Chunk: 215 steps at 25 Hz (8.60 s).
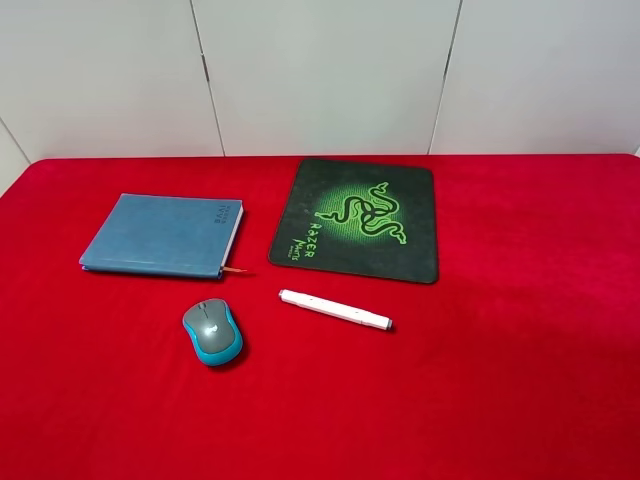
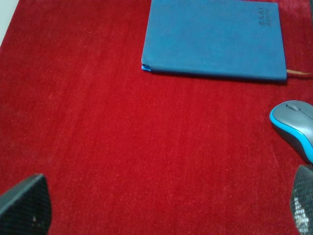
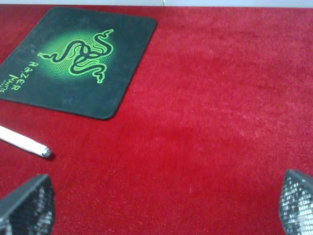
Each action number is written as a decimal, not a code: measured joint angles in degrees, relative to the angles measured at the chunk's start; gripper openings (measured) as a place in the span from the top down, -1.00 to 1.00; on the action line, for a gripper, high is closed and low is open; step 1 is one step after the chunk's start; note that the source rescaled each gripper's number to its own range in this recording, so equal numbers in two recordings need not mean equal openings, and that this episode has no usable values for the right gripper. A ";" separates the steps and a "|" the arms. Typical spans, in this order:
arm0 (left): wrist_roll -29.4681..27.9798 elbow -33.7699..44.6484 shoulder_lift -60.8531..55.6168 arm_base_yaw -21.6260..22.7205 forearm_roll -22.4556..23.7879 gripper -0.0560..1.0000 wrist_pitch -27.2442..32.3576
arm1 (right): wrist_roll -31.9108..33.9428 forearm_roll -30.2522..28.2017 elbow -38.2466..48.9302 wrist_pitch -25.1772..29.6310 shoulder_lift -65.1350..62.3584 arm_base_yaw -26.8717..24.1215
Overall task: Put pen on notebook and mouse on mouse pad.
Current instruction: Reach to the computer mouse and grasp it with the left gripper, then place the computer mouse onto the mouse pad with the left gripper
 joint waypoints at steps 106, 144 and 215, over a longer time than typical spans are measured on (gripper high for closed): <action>-30.44 -20.15 106.36 -32.04 -13.75 -0.86 -36.00 | 0.00 0.40 0.00 0.00 0.00 0.00; -30.55 -20.10 91.03 -32.04 -13.99 -0.01 -29.97 | 0.00 0.40 0.00 0.00 0.00 0.00; -8.60 -91.58 139.81 -35.48 -3.11 -0.99 -5.47 | 0.00 0.40 0.00 0.00 0.00 0.00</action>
